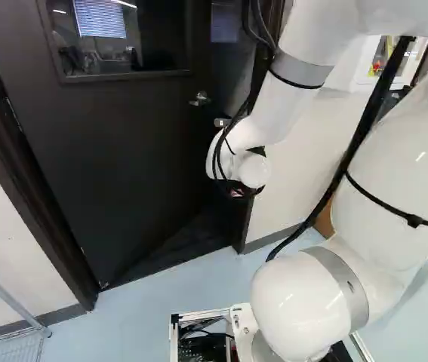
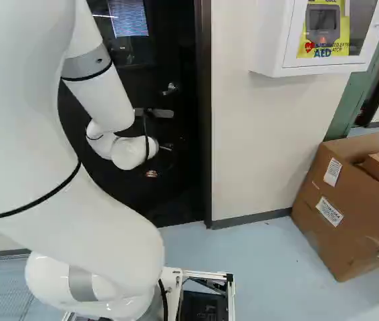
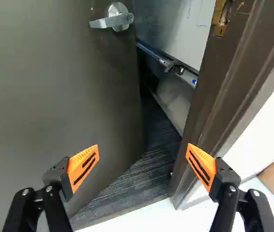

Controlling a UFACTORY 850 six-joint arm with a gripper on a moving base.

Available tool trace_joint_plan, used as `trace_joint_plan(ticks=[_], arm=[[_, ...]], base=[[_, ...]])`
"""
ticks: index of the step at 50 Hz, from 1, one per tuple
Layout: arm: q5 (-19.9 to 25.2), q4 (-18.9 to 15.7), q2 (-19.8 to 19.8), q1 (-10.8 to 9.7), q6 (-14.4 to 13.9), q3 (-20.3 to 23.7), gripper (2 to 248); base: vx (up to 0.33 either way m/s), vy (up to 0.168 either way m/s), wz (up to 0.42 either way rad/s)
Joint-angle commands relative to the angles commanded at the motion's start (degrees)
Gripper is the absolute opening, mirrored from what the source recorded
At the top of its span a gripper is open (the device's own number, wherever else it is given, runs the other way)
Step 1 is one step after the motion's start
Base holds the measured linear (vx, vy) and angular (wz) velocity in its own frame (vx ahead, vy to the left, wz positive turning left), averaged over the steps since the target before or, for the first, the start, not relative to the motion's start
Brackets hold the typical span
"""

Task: Open the door and move inside

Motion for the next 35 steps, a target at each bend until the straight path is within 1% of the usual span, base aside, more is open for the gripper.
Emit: trace_joint_plan(ticks=[22,35], arm=[[0.0,0.0,7.04,-0.84,0.0,6.62,247],[0.0,0.0,8.13,-0.91,0.0,7.6,247]], base=[[0.0,0.0,0.0],[0.0,0.0,0.0]])
